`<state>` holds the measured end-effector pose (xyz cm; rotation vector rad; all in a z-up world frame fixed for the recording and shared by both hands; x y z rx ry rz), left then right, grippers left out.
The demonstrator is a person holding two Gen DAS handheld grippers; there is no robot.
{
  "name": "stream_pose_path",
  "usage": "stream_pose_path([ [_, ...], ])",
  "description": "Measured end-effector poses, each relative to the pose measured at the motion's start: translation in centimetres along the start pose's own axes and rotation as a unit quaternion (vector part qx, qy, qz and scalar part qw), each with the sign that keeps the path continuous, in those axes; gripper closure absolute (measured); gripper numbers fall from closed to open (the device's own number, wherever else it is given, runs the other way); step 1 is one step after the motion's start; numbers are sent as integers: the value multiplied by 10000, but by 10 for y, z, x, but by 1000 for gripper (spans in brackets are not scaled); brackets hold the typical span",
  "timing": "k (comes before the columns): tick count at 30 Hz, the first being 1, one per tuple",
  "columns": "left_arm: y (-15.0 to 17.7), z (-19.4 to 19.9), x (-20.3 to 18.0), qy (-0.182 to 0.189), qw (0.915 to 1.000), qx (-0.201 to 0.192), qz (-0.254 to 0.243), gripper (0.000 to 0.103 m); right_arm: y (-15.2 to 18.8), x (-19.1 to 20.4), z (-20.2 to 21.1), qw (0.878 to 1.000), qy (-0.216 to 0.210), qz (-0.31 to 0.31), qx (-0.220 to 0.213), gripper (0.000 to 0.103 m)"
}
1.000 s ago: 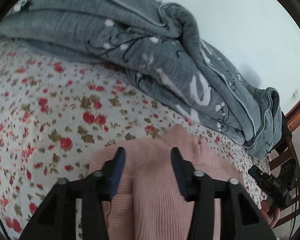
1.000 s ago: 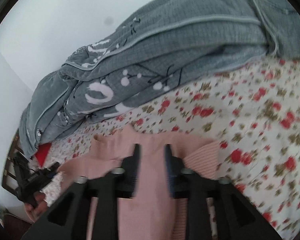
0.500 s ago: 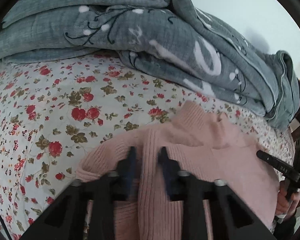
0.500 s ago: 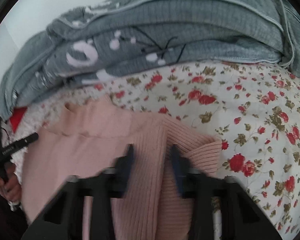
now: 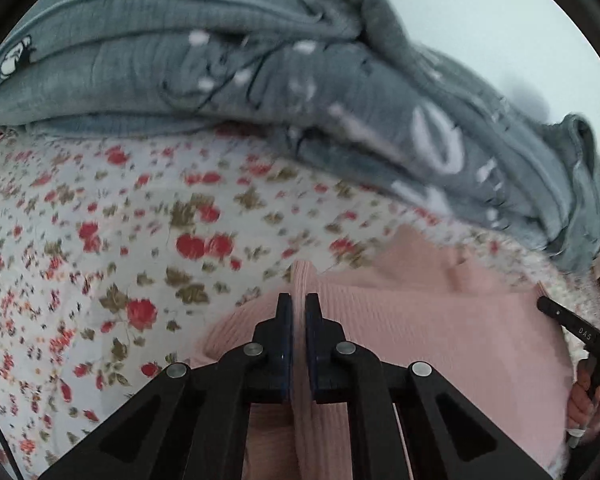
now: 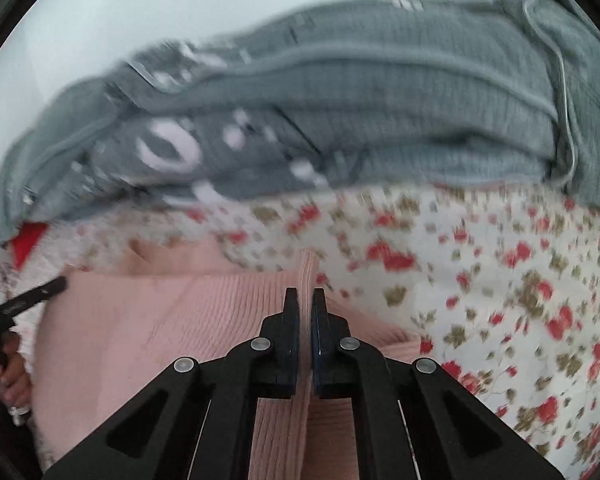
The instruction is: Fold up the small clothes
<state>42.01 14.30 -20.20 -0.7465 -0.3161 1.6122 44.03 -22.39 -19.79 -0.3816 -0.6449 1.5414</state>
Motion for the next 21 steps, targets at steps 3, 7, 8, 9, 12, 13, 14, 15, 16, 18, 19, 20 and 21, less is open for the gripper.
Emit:
stream_pose_path([
  [3, 6, -8, 4, -49, 10000, -15, -44, 93, 16, -2, -25, 9991, 324, 125, 225, 98],
  [7, 9, -10, 13, 132, 9997, -131, 147, 92, 17, -1, -25, 9984, 511, 218, 117, 99],
  [8, 9, -10, 14, 146, 9996, -149, 172, 92, 17, -3, -26, 9984, 534, 175, 117, 100],
  [9, 9, -10, 13, 113, 9996, -182, 159, 92, 16, -4, -26, 9982, 564, 145, 102, 100],
  [12, 10, -10, 9, 4, 9997, -235, 69, 92, 17, -4, -26, 9978, 646, 158, 80, 100],
  [13, 10, -10, 9, 1, 9997, -246, 71, 92, 15, -3, -26, 9974, 686, 184, 78, 100],
  [14, 9, -10, 10, 0, 9996, -272, 79, 92, 15, -2, -26, 9973, 704, 196, 68, 100],
  [15, 9, -9, 10, -10, 9996, -286, 81, 92, 14, -2, -28, 9973, 699, 195, 59, 100],
  [16, 9, -9, 10, -35, 9995, -296, 60, 92, 14, -3, -29, 9977, 652, 154, 65, 100],
  [18, 9, -9, 10, -52, 9995, -299, 46, 92, 14, -6, -30, 9982, 581, 89, 74, 100],
  [19, 9, -9, 9, -42, 9995, -306, 58, 92, 14, -6, -30, 9981, 598, 96, 81, 100],
  [20, 9, -9, 9, -41, 9995, -316, 63, 92, 14, -4, -29, 9976, 672, 159, 79, 100],
  [21, 9, -9, 9, -48, 9995, -319, 58, 92, 14, -2, -29, 9969, 753, 236, 70, 100],
])
Point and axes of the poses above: each gripper's, at about its wrist camera, not at the fingertips, and z roughly against the way its jaws point, x to its left, y to its underside, the point moved 5 cm from there along -z, roughly the way its jaws point, and after that the axes turned 5 degrees about y, right-handed, at the moved point
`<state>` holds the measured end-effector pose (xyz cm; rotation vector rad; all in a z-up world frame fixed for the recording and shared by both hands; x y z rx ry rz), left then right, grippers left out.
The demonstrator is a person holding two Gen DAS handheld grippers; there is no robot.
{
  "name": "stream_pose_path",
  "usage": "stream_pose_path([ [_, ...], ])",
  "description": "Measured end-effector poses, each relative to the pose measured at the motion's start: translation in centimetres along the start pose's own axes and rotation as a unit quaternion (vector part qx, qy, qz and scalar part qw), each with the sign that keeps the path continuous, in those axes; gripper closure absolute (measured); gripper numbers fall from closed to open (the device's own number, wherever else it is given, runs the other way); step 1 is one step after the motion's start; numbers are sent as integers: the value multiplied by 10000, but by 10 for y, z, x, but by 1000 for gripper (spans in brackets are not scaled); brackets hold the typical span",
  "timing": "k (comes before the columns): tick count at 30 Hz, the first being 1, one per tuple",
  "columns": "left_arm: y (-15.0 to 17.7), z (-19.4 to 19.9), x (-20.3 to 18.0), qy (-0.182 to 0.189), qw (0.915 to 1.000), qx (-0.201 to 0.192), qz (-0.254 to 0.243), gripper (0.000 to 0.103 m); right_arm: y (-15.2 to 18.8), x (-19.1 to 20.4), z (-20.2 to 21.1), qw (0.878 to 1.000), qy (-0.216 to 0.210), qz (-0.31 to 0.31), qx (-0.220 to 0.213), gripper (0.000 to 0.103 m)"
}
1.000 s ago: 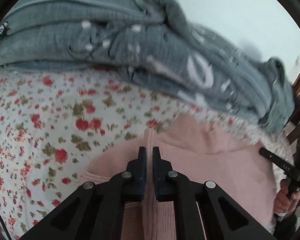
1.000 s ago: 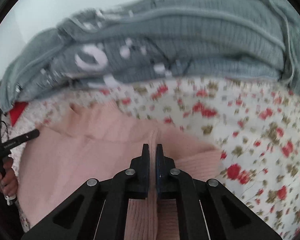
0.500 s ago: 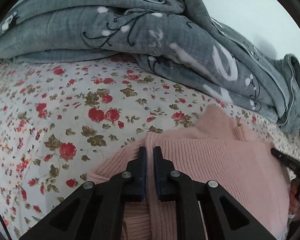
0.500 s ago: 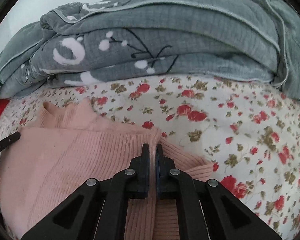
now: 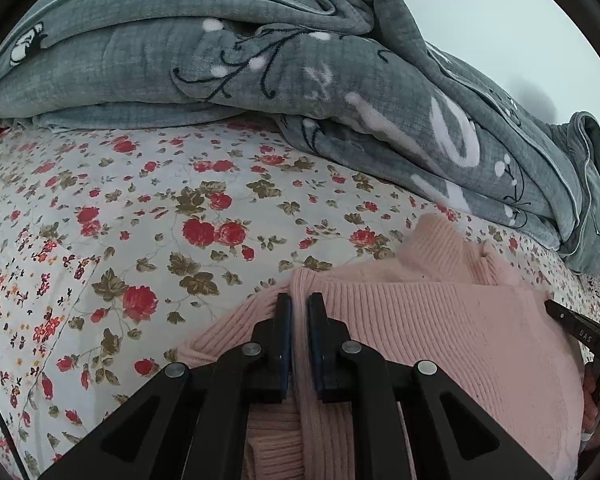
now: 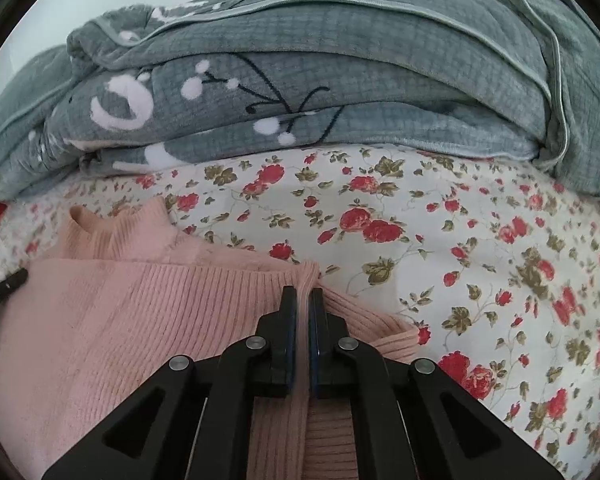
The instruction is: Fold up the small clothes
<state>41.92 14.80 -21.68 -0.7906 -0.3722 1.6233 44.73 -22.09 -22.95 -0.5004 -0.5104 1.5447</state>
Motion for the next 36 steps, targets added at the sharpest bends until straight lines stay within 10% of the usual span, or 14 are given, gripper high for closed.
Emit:
stream_pose_path([
  [19, 3, -5, -12, -943, 9932, -64, -675, 90, -1, 2, -2, 10000, 17, 44, -4, 99],
  [36, 3, -3, -11, -828, 9949, -79, -569, 90, -1, 1, -2, 10000, -49, 7, 4, 99],
])
Point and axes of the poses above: each gripper's, at about its wrist camera, not at the fingertips, and z roughly against the way its jaws point, x to its left, y to its underside, the point moved 5 cm from there along -z, roughly the way its jaws point, and after that the axes turned 5 degrees about y, right-handed, at the moved point
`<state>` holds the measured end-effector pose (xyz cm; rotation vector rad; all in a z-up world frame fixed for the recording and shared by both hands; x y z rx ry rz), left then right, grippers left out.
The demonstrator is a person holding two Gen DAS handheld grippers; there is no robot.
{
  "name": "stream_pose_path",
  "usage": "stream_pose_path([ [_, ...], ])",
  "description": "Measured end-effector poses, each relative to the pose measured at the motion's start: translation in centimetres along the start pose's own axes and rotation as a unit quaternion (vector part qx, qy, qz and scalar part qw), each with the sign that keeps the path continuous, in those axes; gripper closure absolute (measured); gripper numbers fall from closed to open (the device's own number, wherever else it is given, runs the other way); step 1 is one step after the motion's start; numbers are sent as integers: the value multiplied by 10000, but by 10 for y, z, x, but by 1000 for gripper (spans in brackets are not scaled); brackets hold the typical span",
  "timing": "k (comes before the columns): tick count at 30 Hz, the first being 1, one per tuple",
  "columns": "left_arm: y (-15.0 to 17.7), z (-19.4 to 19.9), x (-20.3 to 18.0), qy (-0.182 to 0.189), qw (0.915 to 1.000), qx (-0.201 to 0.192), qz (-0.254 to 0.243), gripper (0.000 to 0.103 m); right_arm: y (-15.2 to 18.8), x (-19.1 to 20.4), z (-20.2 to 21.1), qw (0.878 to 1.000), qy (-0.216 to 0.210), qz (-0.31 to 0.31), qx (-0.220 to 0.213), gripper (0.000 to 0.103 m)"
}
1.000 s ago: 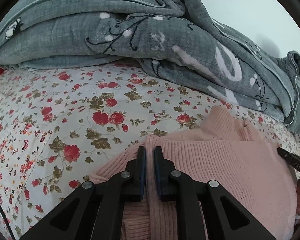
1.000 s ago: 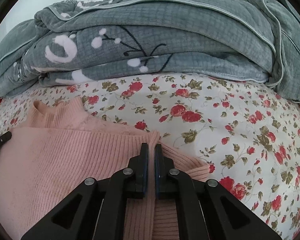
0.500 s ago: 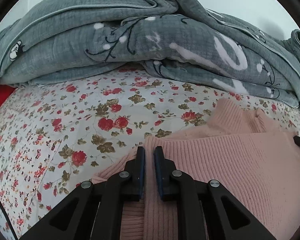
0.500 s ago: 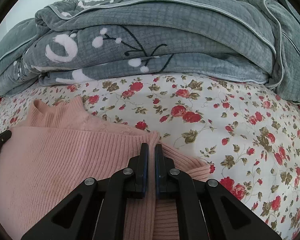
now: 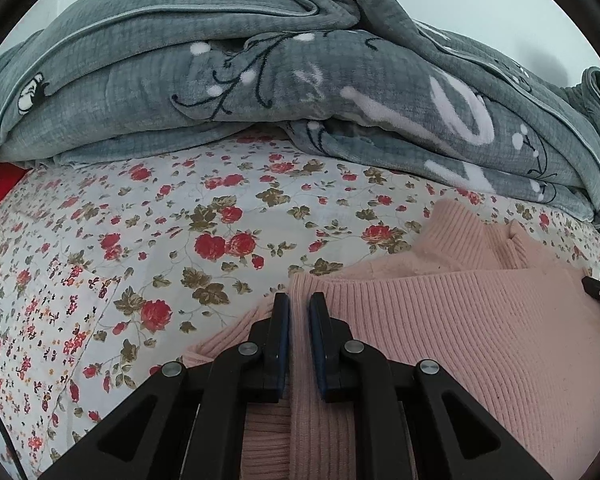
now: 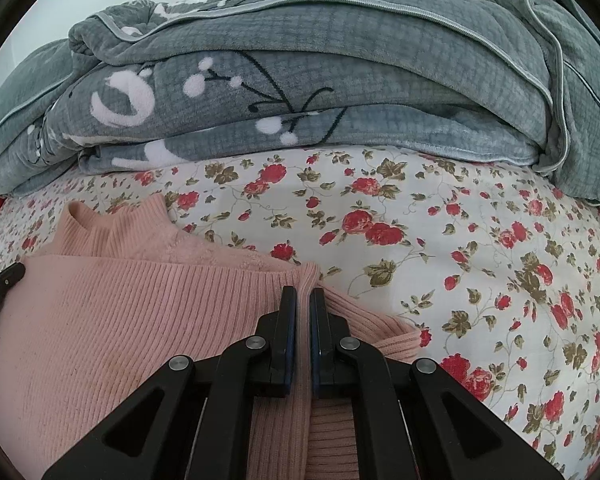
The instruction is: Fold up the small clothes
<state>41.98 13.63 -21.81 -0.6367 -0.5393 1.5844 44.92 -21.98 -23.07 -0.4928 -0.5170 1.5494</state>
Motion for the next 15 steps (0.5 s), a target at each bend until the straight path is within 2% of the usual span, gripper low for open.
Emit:
stream_pose_path([
  [15, 0, 0, 1, 36, 10000, -17, 68, 90, 0, -1, 0, 10000, -55, -70, 0, 99],
])
Point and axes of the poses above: each gripper's, at about its wrist camera, not at the fingertips, and z roughly against the way its jaws point, x to its left, y to its underside, the point moved 5 cm from there along -z, roughly the way its jaws point, and after that the axes turned 5 degrees about y, right-handed, at the moved point
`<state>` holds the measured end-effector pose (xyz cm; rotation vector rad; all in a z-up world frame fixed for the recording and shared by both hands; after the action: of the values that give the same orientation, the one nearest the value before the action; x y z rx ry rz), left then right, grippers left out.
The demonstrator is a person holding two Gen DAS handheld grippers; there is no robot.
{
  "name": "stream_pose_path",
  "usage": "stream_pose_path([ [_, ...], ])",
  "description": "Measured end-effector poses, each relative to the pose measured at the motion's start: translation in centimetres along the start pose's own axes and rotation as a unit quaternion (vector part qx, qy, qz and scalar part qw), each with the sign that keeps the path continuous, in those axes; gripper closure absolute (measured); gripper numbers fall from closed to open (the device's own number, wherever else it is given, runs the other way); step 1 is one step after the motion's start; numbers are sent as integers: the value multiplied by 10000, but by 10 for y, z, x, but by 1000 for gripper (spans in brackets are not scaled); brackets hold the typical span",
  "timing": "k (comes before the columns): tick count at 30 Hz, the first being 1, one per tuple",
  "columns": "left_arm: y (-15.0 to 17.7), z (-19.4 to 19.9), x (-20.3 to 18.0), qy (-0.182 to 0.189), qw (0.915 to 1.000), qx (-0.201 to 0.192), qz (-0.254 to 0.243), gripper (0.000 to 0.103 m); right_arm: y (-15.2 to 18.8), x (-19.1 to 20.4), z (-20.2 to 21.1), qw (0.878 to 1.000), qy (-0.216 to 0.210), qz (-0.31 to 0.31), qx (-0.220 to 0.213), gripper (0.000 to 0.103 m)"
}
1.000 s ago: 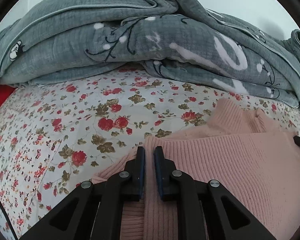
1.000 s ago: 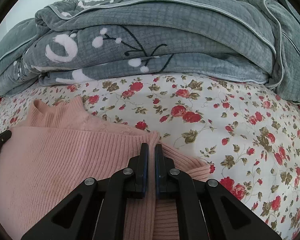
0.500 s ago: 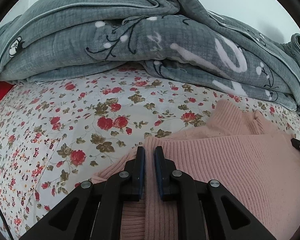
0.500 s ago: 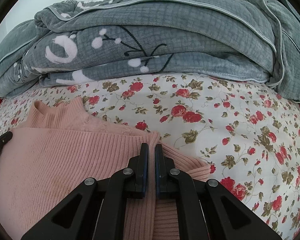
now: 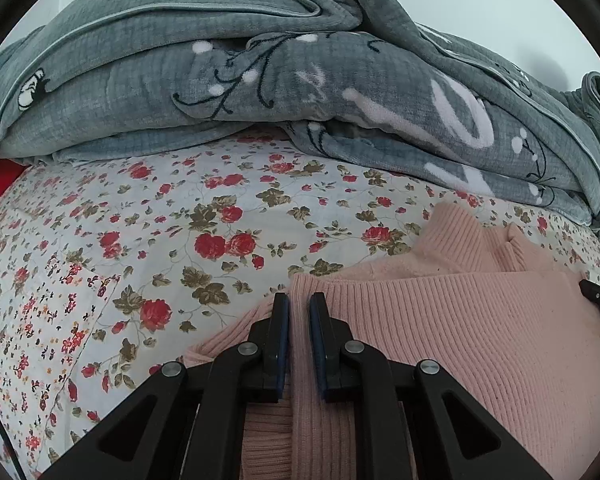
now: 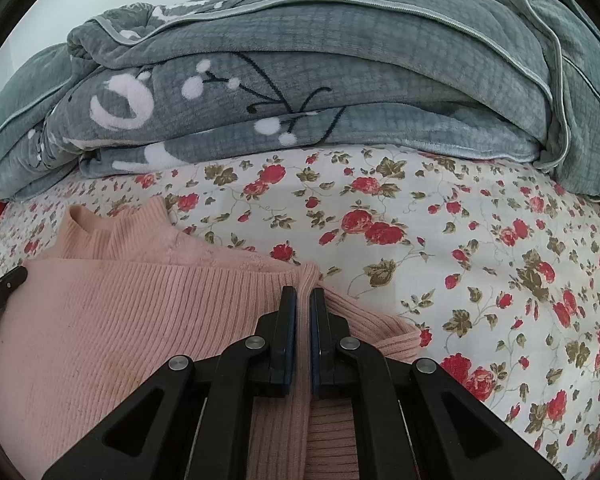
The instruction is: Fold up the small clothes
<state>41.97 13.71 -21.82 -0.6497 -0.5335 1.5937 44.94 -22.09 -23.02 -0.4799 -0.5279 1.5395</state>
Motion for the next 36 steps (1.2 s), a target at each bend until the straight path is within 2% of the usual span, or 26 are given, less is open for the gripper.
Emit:
stream_pose_path([
  [11, 1, -2, 2, 107, 9999, 22, 97, 88, 0, 0, 0, 10000, -12, -4, -5, 97],
  [18, 1, -2, 3, 228, 9996, 43, 173, 88, -1, 2, 2, 10000, 10, 37, -55, 92],
  [23, 2, -2, 4, 279, 9994, 56, 218, 87, 0, -2, 4, 9999, -125, -91, -59, 89],
  [26, 2, -2, 4, 342, 9990, 55, 270, 86, -1, -12, 10, 9989, -271, -348, -157, 75],
  [27, 2, -2, 5, 372, 9989, 57, 296, 86, -2, -19, 14, 9977, -318, -539, -254, 66],
  [29, 2, -2, 5, 425, 9985, 61, 330, 85, -2, -34, 21, 9945, -433, -868, -393, 61],
  [32, 3, 0, 3, 539, 9980, 80, 321, 75, -1, -48, 28, 9915, -514, -1123, -415, 59],
  [35, 4, 7, -3, 658, 9975, 49, 234, 53, 4, -55, 41, 9883, -812, -1235, -381, 54],
  [36, 4, 12, -5, 596, 9981, 29, 179, 32, 6, -58, 47, 9870, -884, -1281, -411, 46],
])
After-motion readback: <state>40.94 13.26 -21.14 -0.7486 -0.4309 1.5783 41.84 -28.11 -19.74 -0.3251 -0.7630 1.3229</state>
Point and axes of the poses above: each gripper's, at about its wrist camera, not at the fingertips, and z roughly against the way its jaws point, x to its left, y to its underside, the point moved 5 cm from there along -z, roughly the way its jaws point, and after that the axes turned 5 degrees about y, right-handed, at the moved point
